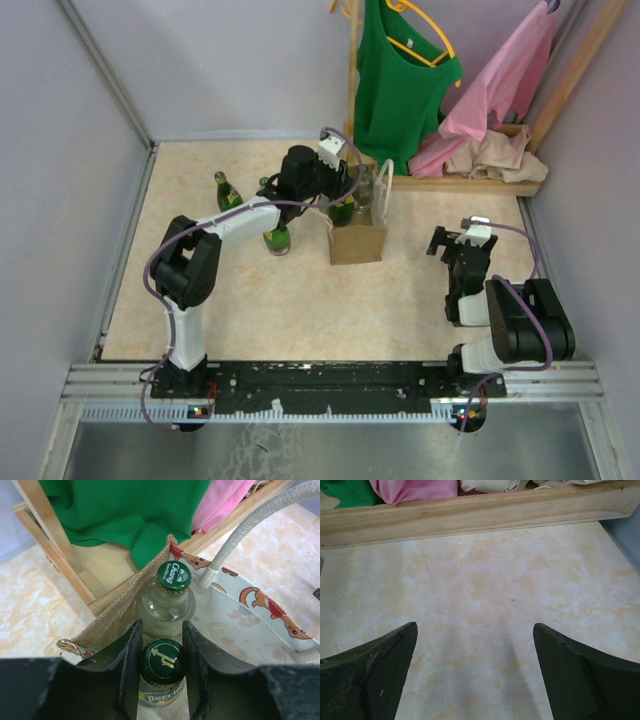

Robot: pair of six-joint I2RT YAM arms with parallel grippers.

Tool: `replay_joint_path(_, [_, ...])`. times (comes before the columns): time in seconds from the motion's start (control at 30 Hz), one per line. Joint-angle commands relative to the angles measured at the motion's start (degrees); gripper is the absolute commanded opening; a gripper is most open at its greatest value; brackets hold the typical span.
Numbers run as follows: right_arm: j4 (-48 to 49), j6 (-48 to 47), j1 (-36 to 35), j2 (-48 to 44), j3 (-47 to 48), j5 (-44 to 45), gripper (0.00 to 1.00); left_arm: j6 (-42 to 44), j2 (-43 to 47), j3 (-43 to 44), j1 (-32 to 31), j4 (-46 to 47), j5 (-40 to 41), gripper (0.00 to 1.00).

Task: Take the beverage out of the canvas bag

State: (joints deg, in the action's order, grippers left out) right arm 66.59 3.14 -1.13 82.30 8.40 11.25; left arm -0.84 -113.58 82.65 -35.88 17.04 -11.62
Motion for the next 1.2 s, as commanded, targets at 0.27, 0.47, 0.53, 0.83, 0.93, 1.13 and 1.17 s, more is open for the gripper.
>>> replay_joint_path(0.27, [3.20, -0.63, -0.54, 0.35, 1.94, 0.44, 0.99, -0.02, -0.61, 0.33, -0.64, -0.31, -3.27, 0.00])
replay_joint_path(0.47, [3.20, -0.67, -0.54, 0.34, 1.96, 0.51, 0.99, 3.86, 5.22, 0.52, -1.62, 1.62, -2.76, 0.00])
replay_joint_path(0.53, [3.20, -0.67, -0.54, 0.40, 1.93, 0.45, 0.99, 4.74, 7.36, 0.93, -1.81, 2.02, -2.70, 0.00])
replay_joint_path(0.83, [3.20, -0.69, -0.53, 0.40, 1.94, 0.48, 0.99, 5.21, 12.69, 5.04, -2.10, 2.19, -4.05, 0.00])
replay_joint_path(0.93, [3.19, -0.67, -0.48, 0.36, 1.90, 0.47, 0.99, 5.60, 13.79, 7.47, -2.09, 0.08, -3.78, 0.00])
replay_joint_path(1.13, [3.19, -0.70, -0.55, 0.40, 1.95, 0.48, 0.99, 8.52, 16.98, 10.63, -2.09, -4.03, -0.65, 0.00])
replay_joint_path(1.17, [3.15, -0.64, -0.54, 0.40, 1.92, 0.53, 0.99, 9.17, 17.58, 11.25, -2.09, -4.83, 0.12, 0.00])
